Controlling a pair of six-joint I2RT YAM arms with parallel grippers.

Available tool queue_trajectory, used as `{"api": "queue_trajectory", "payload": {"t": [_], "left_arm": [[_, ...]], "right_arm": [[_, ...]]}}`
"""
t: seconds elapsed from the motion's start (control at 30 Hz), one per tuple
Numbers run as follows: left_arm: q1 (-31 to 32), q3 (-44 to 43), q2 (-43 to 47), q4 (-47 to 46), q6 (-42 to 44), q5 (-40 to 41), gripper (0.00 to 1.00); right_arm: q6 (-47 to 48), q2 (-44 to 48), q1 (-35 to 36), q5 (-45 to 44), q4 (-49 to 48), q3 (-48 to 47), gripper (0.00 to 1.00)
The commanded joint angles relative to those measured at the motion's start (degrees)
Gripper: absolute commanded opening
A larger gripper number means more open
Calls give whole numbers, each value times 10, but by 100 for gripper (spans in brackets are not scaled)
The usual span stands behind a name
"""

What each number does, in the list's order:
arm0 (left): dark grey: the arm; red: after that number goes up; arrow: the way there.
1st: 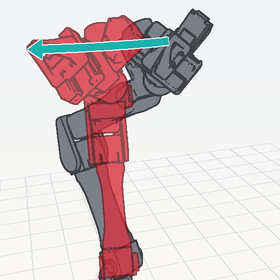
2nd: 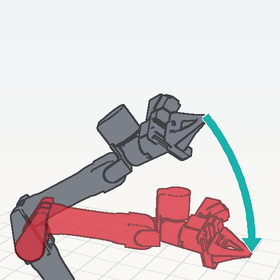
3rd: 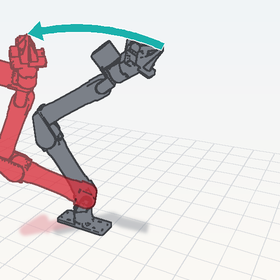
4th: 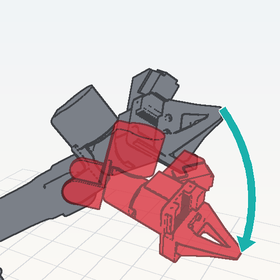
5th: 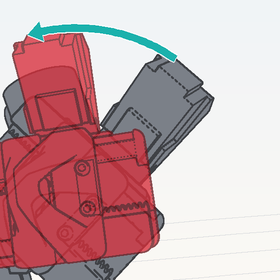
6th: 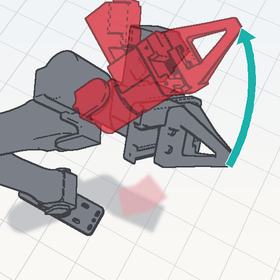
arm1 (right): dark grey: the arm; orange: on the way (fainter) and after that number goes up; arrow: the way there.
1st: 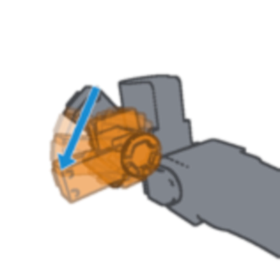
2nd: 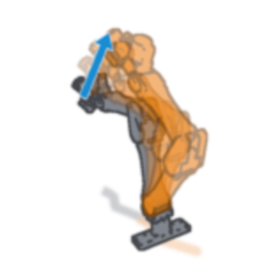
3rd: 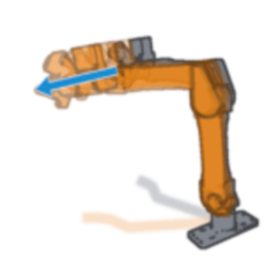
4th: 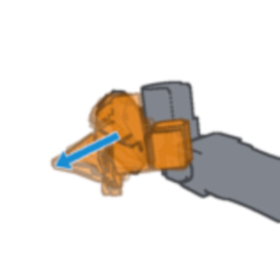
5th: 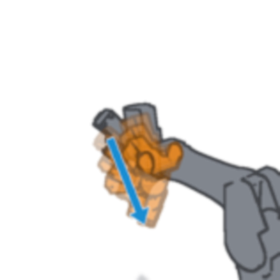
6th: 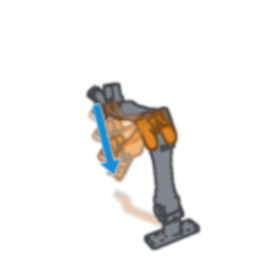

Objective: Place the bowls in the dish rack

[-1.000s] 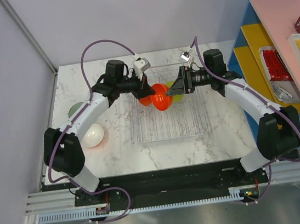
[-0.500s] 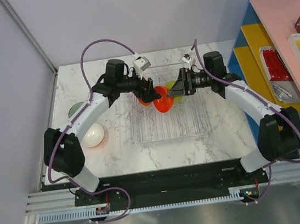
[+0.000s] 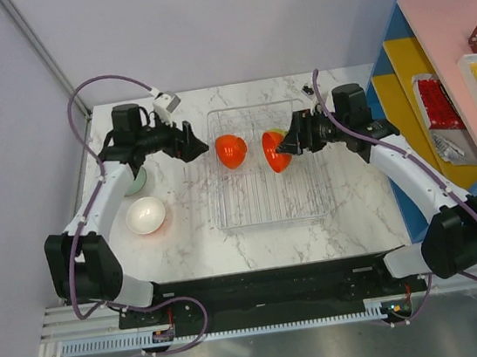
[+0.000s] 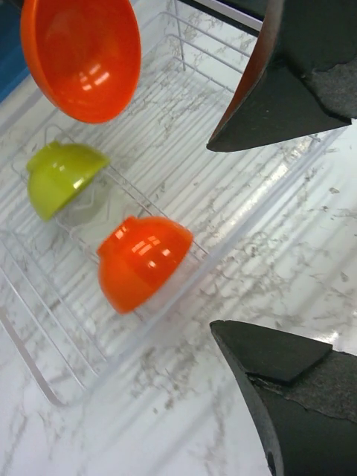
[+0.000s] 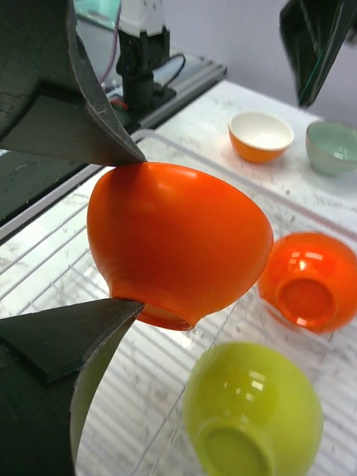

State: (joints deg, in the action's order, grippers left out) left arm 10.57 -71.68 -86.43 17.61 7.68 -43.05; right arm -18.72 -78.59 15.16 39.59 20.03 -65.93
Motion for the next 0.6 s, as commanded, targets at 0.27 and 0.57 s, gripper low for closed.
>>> {"api": "queue_trajectory", "payload": {"t": [0.27,0.57], "left_arm": [[-214,128,148,70,50,96,100],[-318,192,196,54,45,68,100]], "right_arm": [[182,36,86,-243,149,-73,0],[269,12,171,-415,193,-95,0]]}}
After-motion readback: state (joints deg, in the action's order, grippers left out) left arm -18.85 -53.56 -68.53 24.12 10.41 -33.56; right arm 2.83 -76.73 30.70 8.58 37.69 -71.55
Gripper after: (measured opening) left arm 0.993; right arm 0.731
